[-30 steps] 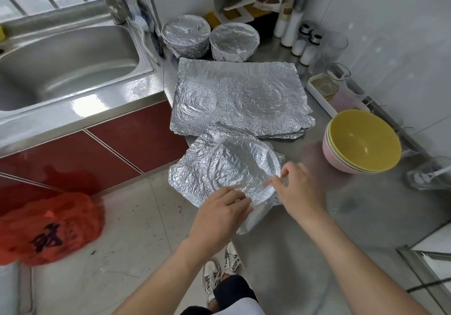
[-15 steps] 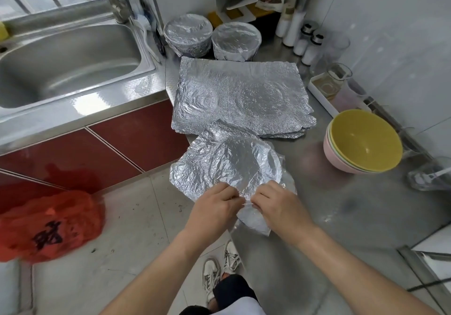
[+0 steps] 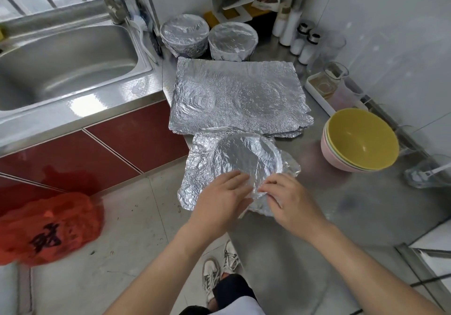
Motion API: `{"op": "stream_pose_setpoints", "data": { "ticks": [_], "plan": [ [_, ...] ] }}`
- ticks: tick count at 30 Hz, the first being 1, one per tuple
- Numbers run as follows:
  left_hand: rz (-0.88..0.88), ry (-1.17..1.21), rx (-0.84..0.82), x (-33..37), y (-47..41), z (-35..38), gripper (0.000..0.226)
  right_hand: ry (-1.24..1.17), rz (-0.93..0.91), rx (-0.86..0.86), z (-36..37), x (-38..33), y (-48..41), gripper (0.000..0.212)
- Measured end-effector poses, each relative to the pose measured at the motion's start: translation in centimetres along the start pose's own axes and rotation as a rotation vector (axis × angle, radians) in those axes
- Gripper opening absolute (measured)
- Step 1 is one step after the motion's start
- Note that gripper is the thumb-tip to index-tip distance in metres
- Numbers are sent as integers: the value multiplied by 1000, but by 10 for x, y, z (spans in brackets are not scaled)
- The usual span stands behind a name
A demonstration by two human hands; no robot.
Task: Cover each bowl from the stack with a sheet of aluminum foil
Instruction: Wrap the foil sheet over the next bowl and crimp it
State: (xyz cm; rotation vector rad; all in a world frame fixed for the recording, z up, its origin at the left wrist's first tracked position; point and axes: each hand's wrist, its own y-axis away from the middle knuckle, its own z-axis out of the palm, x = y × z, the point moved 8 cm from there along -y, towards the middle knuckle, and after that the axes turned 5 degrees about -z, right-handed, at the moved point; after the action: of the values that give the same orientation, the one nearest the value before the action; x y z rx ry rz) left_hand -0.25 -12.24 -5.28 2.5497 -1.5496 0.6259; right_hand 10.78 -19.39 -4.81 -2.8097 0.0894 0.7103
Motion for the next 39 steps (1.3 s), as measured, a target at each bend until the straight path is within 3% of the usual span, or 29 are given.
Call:
{"op": "stream_pose_setpoints", "data": {
  "ticks": [4,16,24,29,31,35,39],
  "plan": [
    [66,-60,-135,-7,-1,21,43,-37,-13,-49,15,-8,1,10],
    [70,-17,160,-18,14,2,24,-25,35,-54,11,2,-2,33],
    [128,-69,224,-8,12,-4,25,151,-96,-135,34,-10,-4,6],
    [78,-82,175,-2,9,7,14,293,-187,-135,30,-12,-7,24],
    [25,-61,132,4,7,12,19,306,-205,-140,24,-9,-7,24],
    [37,6,60,10,1,8,35,229,-108,-107,2,10,-11,20],
    [54,25,-45,-9,-2,13,35,51,-48,-83,-4,4,-9,16]
  ]
}}
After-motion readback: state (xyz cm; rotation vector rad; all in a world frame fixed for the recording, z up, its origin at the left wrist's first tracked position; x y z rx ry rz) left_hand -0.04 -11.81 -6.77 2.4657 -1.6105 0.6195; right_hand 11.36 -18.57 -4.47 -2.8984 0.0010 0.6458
